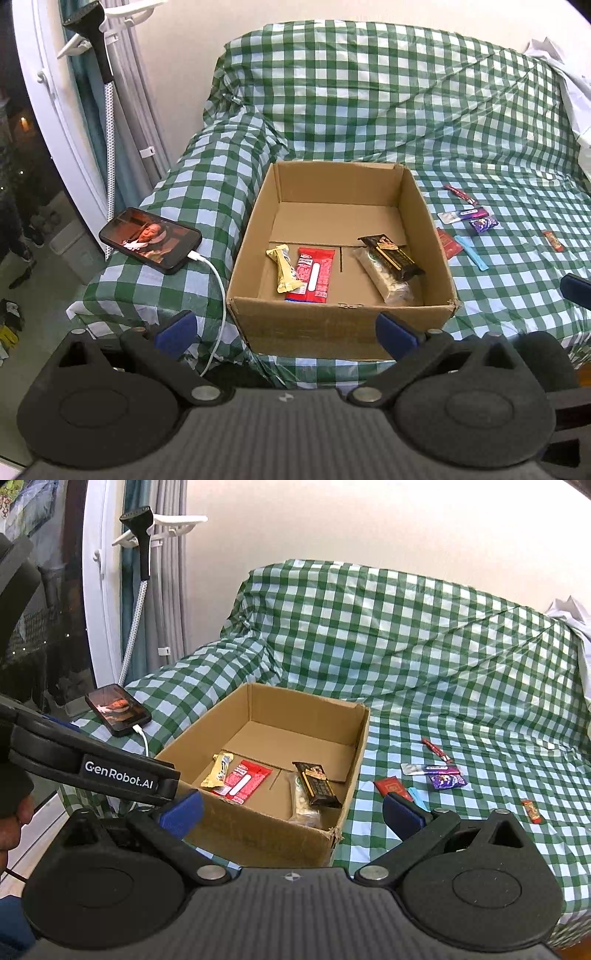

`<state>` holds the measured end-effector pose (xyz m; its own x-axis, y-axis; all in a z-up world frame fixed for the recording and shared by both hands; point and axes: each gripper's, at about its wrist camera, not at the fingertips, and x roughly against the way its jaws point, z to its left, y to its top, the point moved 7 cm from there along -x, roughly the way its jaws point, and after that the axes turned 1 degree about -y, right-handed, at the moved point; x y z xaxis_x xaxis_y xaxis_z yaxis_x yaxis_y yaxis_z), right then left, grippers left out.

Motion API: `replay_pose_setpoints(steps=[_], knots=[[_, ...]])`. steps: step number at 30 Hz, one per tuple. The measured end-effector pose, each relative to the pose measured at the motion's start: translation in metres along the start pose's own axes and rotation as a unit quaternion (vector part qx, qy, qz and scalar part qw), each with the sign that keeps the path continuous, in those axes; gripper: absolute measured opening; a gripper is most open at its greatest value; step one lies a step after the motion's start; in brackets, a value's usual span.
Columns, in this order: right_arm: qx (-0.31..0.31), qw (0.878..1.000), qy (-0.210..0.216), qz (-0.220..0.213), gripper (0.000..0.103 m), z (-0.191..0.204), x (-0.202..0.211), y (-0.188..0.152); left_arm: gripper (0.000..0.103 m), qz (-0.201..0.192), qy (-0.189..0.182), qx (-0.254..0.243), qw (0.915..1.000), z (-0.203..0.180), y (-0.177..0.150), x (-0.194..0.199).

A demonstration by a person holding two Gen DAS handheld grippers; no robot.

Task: Organize snacks
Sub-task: 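Lift both tools away from the box toward the loose snacks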

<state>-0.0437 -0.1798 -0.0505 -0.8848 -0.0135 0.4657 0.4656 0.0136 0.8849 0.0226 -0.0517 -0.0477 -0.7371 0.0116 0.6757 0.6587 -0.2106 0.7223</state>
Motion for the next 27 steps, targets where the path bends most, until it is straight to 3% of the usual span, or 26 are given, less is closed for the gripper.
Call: replay_pose_setpoints(steps=[13, 27], knots=[[-0.007, 1.000, 0.000, -0.009, 0.102, -0.005, 0.012, -0.004, 0.103, 0.001, -0.003, 0.000, 1.0000, -0.004, -0.004, 0.010], [-0.031, 0.999, 0.006, 0.009, 0.102, -0.011, 0.003, -0.009, 0.103, 0.019, -0.002, -0.009, 0.9998, -0.013, -0.005, -0.002]])
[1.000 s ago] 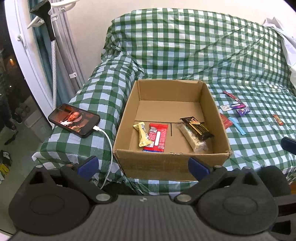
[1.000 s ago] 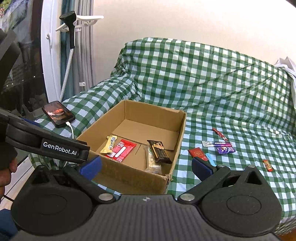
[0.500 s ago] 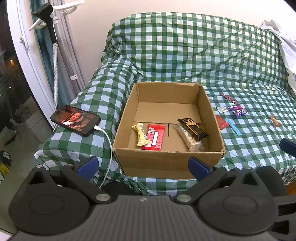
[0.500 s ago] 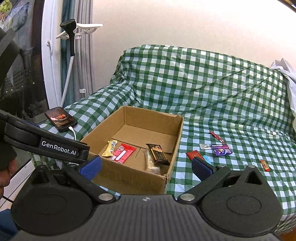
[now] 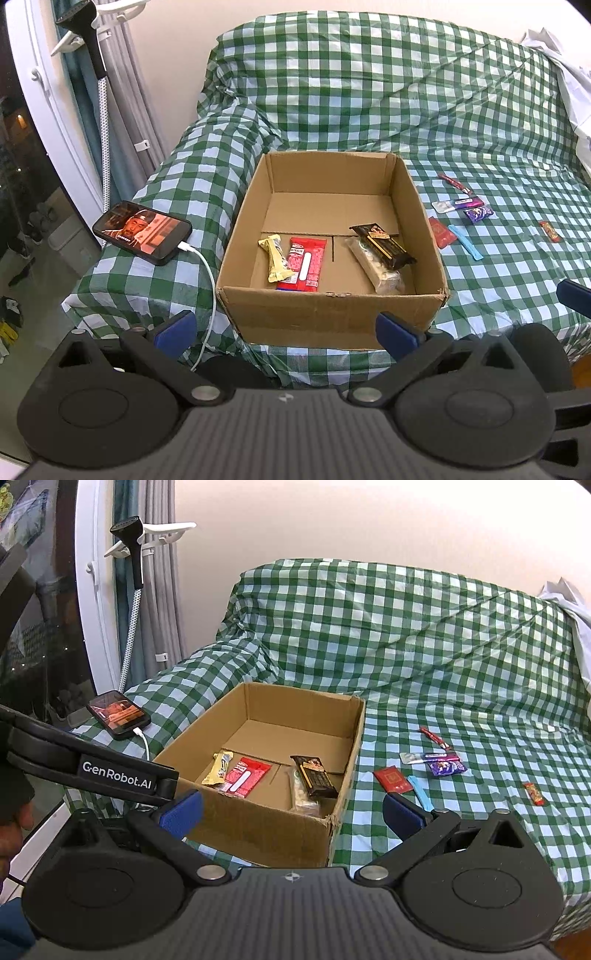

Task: Organize snacks
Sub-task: 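Lift both tools away from the box toward the loose snacks, then grasp the small red sachet with the left tool while the right tool grasps the purple candy bar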

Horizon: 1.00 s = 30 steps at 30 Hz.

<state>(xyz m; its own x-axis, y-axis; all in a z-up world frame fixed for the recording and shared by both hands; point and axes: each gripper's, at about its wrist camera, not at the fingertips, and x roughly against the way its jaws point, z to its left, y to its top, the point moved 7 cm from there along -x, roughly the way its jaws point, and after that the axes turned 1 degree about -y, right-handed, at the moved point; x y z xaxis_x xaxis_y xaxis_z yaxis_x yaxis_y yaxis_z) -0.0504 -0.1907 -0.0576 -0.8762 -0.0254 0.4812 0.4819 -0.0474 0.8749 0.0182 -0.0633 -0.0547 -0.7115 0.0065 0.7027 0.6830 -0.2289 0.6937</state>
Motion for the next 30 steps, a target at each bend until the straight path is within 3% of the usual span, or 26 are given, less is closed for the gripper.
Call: replay_pose_setpoints(steps=[9, 18, 24, 30], knots=[[-0.030, 0.999, -0.010, 0.009, 0.102, -0.021, -0.012, -0.002, 0.103, 0.017, -0.009, -0.017, 0.9997, -0.016, 0.011, -0.016], [-0.093, 0.993, -0.068, 0.017, 0.102, -0.094, -0.044, -0.004, 0.103, 0.039, -0.007, -0.037, 0.9985, -0.035, 0.035, -0.042], [-0.157, 0.978, -0.132, 0.036, 0.102, -0.170, -0.085, -0.011, 0.103, 0.058, -0.005, -0.024, 0.9980, -0.044, 0.061, -0.067], [-0.228, 0.959, -0.155, 0.059, 0.102, -0.228, -0.145, -0.022, 0.103, 0.076, 0.012, -0.016, 0.9969, -0.046, 0.088, -0.097]])
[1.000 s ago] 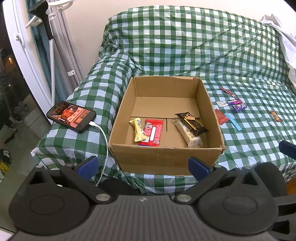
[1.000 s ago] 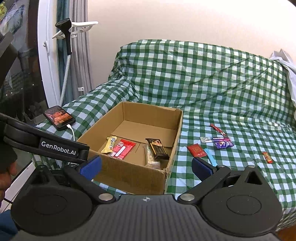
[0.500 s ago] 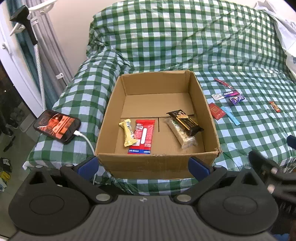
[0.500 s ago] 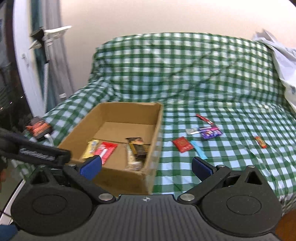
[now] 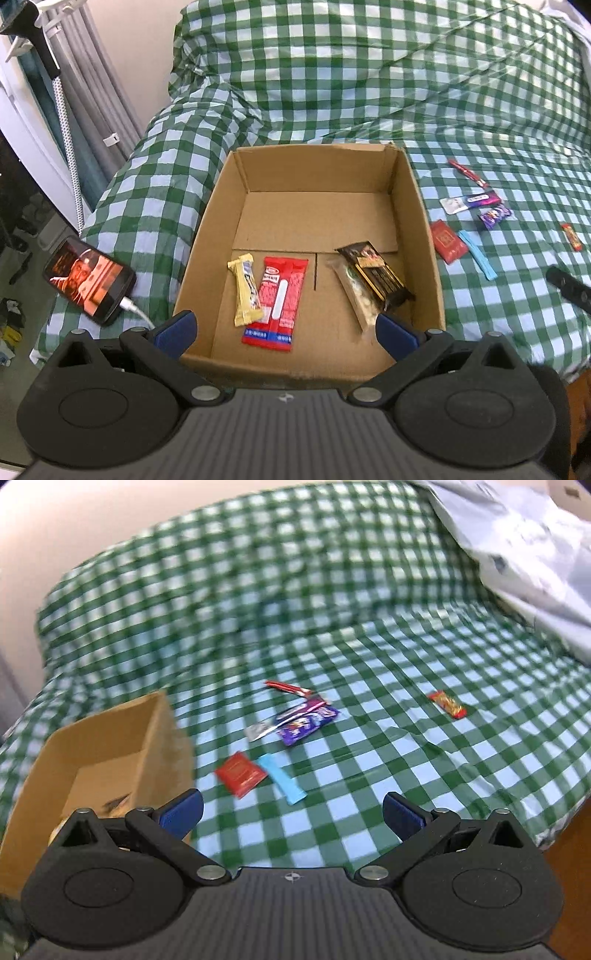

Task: Organize snacks
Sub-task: 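Grasp the small red sachet with the left tool while the right tool grasps the purple candy bar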

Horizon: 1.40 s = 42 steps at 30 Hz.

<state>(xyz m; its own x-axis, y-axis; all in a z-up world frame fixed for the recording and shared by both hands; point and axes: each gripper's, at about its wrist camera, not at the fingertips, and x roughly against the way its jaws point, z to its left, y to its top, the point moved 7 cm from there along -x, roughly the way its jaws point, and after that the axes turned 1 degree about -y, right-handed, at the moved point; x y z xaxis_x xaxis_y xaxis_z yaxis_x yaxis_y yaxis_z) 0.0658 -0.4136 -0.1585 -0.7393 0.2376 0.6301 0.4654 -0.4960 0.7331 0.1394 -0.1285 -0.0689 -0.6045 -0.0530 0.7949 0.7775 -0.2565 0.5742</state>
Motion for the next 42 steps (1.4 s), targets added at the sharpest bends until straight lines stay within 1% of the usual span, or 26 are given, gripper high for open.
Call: replay_pose_setpoints(steps=[2, 4, 8, 11, 14, 16, 17, 18, 19, 20, 21, 22, 23, 25, 28, 31, 32, 33, 36, 39, 41, 42], knots=[[0.003, 1.000, -0.007, -0.002, 0.102, -0.003, -0.029, 0.011, 0.103, 0.005, 0.002, -0.001, 1.0000, -0.003, 0.010, -0.009], [0.006, 1.000, -0.016, 0.000, 0.102, -0.004, -0.067, 0.024, 0.103, 0.009, 0.003, -0.005, 0.9999, -0.007, 0.019, -0.017], [0.002, 1.000, -0.022, 0.019, 0.102, -0.005, -0.143, 0.048, 0.103, 0.010, 0.009, -0.014, 0.9998, -0.020, 0.043, -0.036], [-0.002, 0.998, -0.035, 0.046, 0.102, -0.008, -0.201, 0.054, 0.103, 0.012, 0.006, -0.018, 0.9997, -0.031, 0.061, -0.051], [-0.005, 0.997, -0.046, 0.056, 0.102, -0.010, -0.237, 0.055, 0.103, 0.017, -0.007, -0.019, 0.9997, -0.048, 0.080, -0.065], [0.003, 0.997, -0.051, 0.053, 0.098, -0.010, -0.254, 0.056, 0.103, 0.017, -0.019, -0.019, 0.9995, -0.062, 0.093, -0.072], [0.008, 0.997, -0.053, 0.053, 0.093, -0.011, -0.259, 0.056, 0.103, 0.016, -0.027, -0.020, 0.9993, -0.071, 0.099, -0.075], [0.015, 0.997, -0.056, 0.055, 0.084, -0.011, -0.265, 0.055, 0.103, 0.016, -0.037, -0.023, 0.9989, -0.083, 0.105, -0.079], [0.022, 0.996, -0.058, 0.061, 0.077, -0.013, -0.269, 0.053, 0.103, 0.017, -0.045, -0.025, 0.9985, -0.093, 0.109, -0.082], [0.025, 0.996, -0.057, 0.069, 0.053, -0.015, -0.272, 0.051, 0.103, 0.016, -0.056, -0.029, 0.9979, -0.107, 0.115, -0.085], [0.026, 0.995, -0.058, 0.073, 0.034, -0.020, -0.269, 0.048, 0.103, 0.014, -0.066, -0.032, 0.9972, -0.118, 0.120, -0.087], [0.029, 0.996, -0.060, 0.064, 0.026, -0.025, -0.265, 0.048, 0.103, 0.013, -0.074, -0.035, 0.9966, -0.131, 0.124, -0.089], [0.028, 0.996, -0.059, 0.065, 0.018, -0.031, -0.263, 0.048, 0.103, 0.014, -0.085, -0.037, 0.9956, -0.145, 0.128, -0.092], [0.007, 0.996, -0.057, 0.065, 0.018, -0.051, -0.254, 0.045, 0.103, 0.024, -0.109, -0.043, 0.9928, -0.174, 0.132, -0.103], [-0.007, 0.996, -0.070, 0.055, 0.017, -0.087, -0.233, 0.043, 0.103, 0.049, -0.128, -0.041, 0.9897, -0.216, 0.132, -0.128], [-0.045, 0.994, -0.075, 0.059, 0.018, -0.121, -0.215, 0.033, 0.103, 0.077, -0.119, -0.025, 0.9895, -0.249, 0.129, -0.168], [-0.057, 0.993, -0.077, 0.063, 0.018, -0.131, -0.210, 0.028, 0.103, 0.088, -0.112, -0.018, 0.9897, -0.258, 0.128, -0.184], [-0.063, 0.993, -0.076, 0.063, 0.018, -0.138, -0.207, 0.025, 0.103, 0.107, -0.099, -0.005, 0.9893, -0.264, 0.127, -0.200], [-0.074, 0.993, -0.071, 0.061, 0.018, -0.147, -0.199, 0.019, 0.103, 0.147, -0.100, 0.051, 0.9828, -0.273, 0.123, -0.238], [-0.082, 0.993, -0.063, 0.062, 0.018, -0.147, -0.199, 0.019, 0.103, 0.181, -0.061, 0.115, 0.9749, -0.267, 0.118, -0.268], [-0.084, 0.993, -0.058, 0.062, 0.018, -0.147, -0.201, 0.020, 0.103, 0.202, -0.041, 0.153, 0.9664, -0.258, 0.113, -0.282], [-0.083, 0.993, -0.055, 0.063, 0.018, -0.147, -0.200, 0.020, 0.103, 0.214, -0.040, 0.170, 0.9611, -0.256, 0.109, -0.288]])
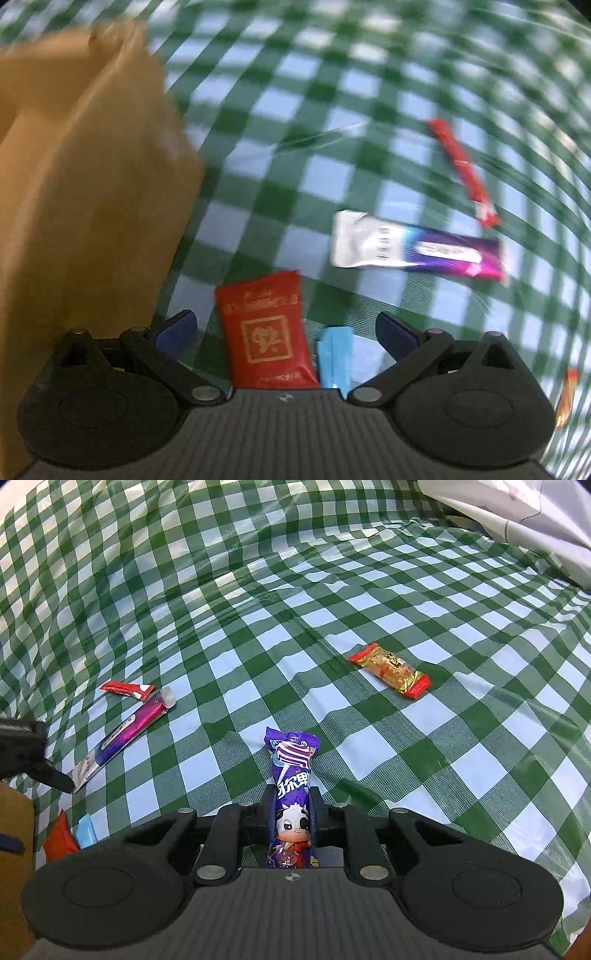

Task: Organize snacks
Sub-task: 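Grasp the small red sachet with the left tool while the right tool grasps the purple candy bar, then carry the red sachet and purple candy bar with both tools over the box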

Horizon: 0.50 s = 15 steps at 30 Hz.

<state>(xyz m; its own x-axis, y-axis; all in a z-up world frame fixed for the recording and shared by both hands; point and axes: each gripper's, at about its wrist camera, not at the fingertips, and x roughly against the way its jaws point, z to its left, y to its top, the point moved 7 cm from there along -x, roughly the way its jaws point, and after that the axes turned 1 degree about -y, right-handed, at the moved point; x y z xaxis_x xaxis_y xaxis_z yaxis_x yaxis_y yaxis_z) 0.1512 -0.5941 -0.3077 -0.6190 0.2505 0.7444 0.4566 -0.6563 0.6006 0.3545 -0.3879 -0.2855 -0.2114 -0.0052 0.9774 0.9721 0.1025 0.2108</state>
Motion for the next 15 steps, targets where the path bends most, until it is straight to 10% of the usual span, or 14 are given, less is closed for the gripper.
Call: replay_pose_setpoints(steps=[7, 9, 11, 15], knots=[[-0.002, 1.000, 0.007, 0.001, 0.018, -0.001, 0.003, -0.001, 0.102, 0.030, 0.027, 0.064, 0.9972, 0.011, 0.004, -0.022], [-0.002, 1.000, 0.007, 0.001, 0.018, -0.001, 0.003, -0.001, 0.089, 0.015, 0.034, 0.087, 0.9956, 0.018, 0.006, -0.016], [-0.004, 1.000, 0.008, 0.001, 0.018, -0.001, 0.003, 0.000, 0.053, -0.004, 0.028, 0.088, 0.9957, 0.021, 0.009, -0.006], [-0.008, 1.000, 0.005, 0.000, 0.018, 0.000, 0.002, -0.002, 0.051, -0.006, 0.041, 0.033, 0.9986, 0.018, 0.012, 0.002]])
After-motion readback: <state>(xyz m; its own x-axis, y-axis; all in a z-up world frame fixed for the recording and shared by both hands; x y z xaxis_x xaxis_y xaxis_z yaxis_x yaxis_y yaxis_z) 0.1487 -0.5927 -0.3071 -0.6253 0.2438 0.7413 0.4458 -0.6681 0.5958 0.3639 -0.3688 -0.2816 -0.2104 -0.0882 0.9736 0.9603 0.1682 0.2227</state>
